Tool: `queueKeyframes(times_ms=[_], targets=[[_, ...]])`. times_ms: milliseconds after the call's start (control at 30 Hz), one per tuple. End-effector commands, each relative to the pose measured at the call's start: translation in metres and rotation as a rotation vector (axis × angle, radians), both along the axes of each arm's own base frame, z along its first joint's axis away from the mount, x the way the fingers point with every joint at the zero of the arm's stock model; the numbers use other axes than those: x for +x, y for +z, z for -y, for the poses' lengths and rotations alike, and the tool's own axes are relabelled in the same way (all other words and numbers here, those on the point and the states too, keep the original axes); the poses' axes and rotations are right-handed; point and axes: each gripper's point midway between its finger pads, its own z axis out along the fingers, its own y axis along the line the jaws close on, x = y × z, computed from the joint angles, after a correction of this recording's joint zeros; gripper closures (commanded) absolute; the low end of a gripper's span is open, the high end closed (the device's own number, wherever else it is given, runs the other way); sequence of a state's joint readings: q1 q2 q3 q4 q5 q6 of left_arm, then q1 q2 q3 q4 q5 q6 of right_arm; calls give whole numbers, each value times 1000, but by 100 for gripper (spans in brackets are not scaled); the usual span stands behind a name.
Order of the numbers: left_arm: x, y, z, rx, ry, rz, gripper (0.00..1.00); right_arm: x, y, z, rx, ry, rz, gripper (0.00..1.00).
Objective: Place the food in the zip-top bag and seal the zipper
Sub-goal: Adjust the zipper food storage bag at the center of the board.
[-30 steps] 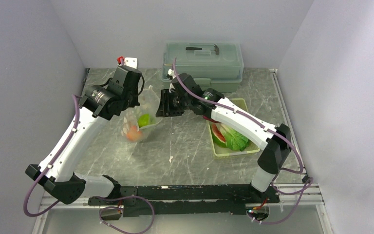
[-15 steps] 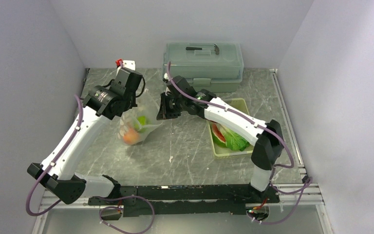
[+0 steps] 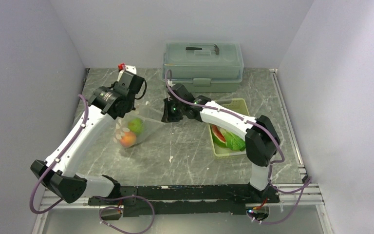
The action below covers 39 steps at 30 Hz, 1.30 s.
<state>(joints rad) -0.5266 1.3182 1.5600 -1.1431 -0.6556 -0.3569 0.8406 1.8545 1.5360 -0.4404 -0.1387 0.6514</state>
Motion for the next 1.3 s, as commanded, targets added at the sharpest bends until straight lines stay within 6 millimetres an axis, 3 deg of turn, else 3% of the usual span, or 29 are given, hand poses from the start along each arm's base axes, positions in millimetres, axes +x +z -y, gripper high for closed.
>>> queueKeyframes(times_ms=[0, 133, 300, 700, 800, 967, 1267], targets=[[9, -2, -1, -10, 21, 31, 100, 8, -17, 35, -95, -76, 15, 100], [13, -15, 12, -50, -6, 0, 100, 6, -19, 42, -100, -82, 13, 100], [13, -20, 25, -102, -45, -25, 100, 4, -6, 41, -77, -68, 36, 98], [5, -30, 36, -133, -97, -103, 100, 0, 76, 45, 36, -47, 161, 42], [5, -31, 37, -138, -102, -110, 100, -3, 94, 53, 47, -53, 197, 35], [6, -28, 39, -145, -106, -104, 100, -4, 116, 82, -9, -99, 287, 29], [4, -24, 37, -142, -113, -99, 100, -2, 114, 162, -222, -197, 361, 23]])
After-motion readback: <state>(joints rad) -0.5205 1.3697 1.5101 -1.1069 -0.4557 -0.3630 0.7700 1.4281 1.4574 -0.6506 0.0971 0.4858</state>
